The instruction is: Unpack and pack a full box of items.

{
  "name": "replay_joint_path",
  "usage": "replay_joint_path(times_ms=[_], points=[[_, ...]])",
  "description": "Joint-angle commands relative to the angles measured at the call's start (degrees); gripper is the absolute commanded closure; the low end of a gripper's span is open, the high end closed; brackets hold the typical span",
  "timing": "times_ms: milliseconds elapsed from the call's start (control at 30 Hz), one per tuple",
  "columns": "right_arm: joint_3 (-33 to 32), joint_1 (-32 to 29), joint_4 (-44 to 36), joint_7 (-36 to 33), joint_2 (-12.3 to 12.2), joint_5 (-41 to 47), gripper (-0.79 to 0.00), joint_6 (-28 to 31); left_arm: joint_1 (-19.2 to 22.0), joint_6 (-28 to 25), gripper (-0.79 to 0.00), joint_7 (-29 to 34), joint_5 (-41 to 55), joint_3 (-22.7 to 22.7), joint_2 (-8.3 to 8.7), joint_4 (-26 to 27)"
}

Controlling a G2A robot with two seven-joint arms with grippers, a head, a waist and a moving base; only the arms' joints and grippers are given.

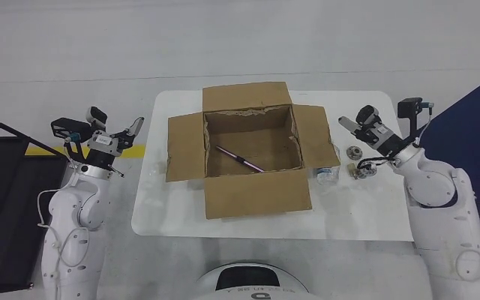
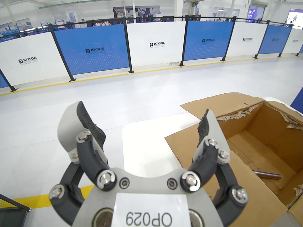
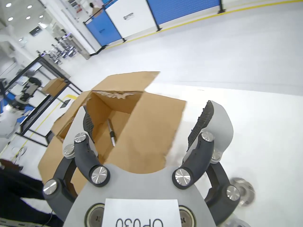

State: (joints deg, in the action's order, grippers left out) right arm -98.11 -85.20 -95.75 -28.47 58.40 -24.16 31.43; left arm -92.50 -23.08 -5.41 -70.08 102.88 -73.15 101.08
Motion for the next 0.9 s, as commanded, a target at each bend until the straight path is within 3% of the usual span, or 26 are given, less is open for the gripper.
replay_joint_path(times_ms=[0, 400, 467, 733, 867], points=[[-0.1, 0.0, 0.2, 0.1, 0.0, -0.1, -0.785, 0.0, 0.0, 0.0, -0.785, 0.0, 0.0, 0.0, 0.00, 0.0], [0.4, 0.0, 0.0, 0.2, 0.1, 0.2, -0.785, -0.3, 0.0, 0.0, -0.785, 0.0, 0.0, 0.0, 0.00, 0.0], [3.4, 0.8, -1.6, 0.0, 0.3, 1.2, -0.785, 0.0, 0.0, 0.0, -0.785, 0.0, 0.0, 0.0, 0.00, 0.0], [16.4, 7.0, -5.7, -1.6, 1.4, -8.7, -0.785, -2.2, 0.0, 0.0, -0.785, 0.0, 0.0, 0.0, 0.00, 0.0], [16.9, 7.5, -5.4, -1.8, 1.4, -8.6, -0.785, -2.1, 0.0, 0.0, -0.785, 0.0, 0.0, 0.0, 0.00, 0.0]])
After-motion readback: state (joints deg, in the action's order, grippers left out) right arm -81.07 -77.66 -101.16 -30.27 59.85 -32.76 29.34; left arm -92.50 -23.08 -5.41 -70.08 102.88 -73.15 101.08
